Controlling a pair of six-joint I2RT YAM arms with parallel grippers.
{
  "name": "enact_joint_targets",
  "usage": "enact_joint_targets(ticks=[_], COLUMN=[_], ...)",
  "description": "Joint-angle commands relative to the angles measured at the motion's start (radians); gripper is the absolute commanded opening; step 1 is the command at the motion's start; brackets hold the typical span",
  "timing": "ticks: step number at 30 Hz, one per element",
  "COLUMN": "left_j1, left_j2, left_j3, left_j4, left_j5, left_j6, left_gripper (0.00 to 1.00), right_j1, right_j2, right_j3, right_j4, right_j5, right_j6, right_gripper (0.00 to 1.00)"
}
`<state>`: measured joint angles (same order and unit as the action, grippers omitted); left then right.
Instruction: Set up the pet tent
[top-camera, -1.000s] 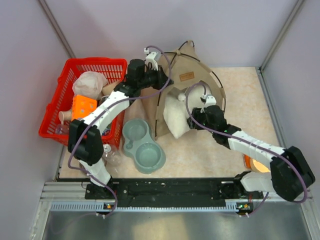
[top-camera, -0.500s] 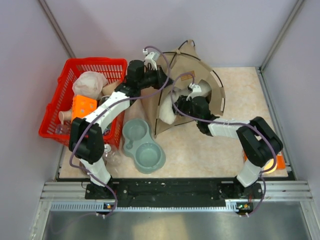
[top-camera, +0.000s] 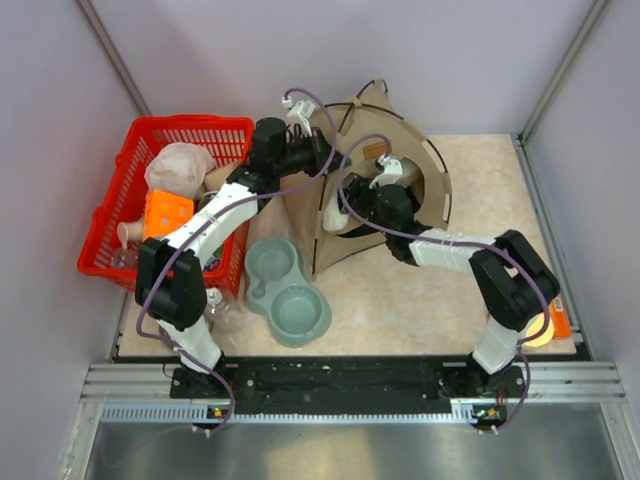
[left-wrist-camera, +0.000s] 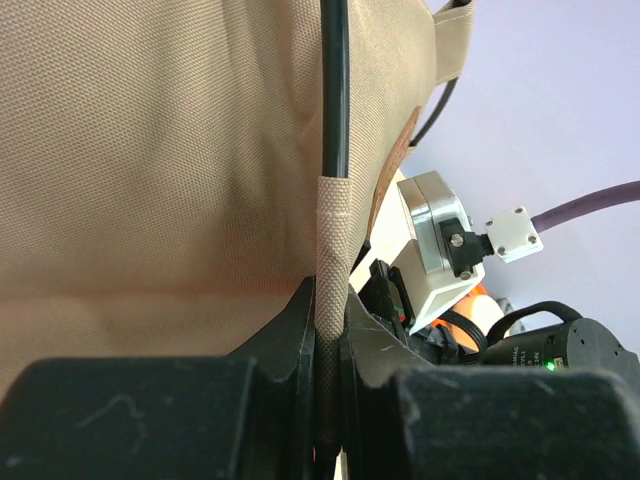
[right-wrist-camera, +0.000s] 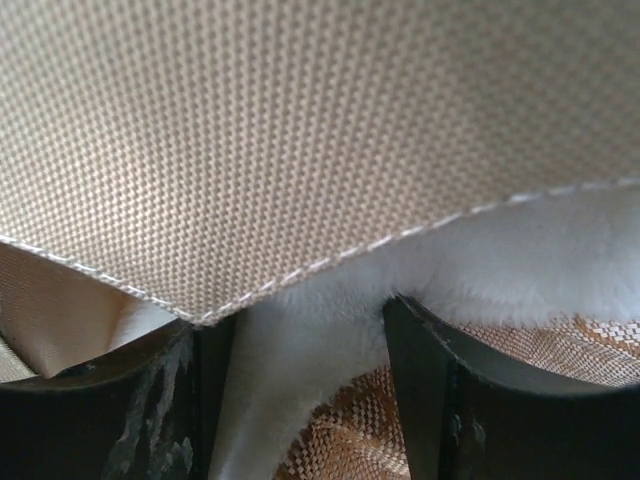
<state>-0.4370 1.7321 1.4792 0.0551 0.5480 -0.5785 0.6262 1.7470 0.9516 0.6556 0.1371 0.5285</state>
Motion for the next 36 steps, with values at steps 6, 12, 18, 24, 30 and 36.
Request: enact_joint_targets(ticks=[6,12,18,24,30,36], left_j1=[-0.028,-0.029,-0.028,-0.032,-0.039,-0.039], left_j2=[-0.022,-0.012,-0.031,-0.034,-0.046,-0.066], left_j3=[0.04,0.015,-0.043,-0.089,-0.128,-0.145], left_j4=[0.152,0.146,0.123,0.097,0.039,-0.009], left_j5=[0.173,0.181,0.173,0.158,0.121,0.093], left_j6=[-0.25,-0.219,-0.141,-0.092,-0.041,-0.004], left_gripper=[0.0,0.0,0.0,0.0,0.0,0.0], right_j1=[0.027,-0.032,-0.077,-0.069,-0.034,-0.033], right_j2=[-0.309,-0.47,-0.52,-0.414,-0.167,-0.124], right_j3=[-0.033,0.059,0.111,0.021,0.022,-0.01], right_j4=[-0.471,-0.801,-1.013,-0.958,-0.763,-0.548], right_j5=[-0.016,-0.051,-0.209,-0.321,-0.248,-0.223], right_j6=[-0.073,-0.111,-0.183,-0.163,-0.159,-0.049], right_gripper=[0.74,0.87,0.9,0.92,0.87,0.07])
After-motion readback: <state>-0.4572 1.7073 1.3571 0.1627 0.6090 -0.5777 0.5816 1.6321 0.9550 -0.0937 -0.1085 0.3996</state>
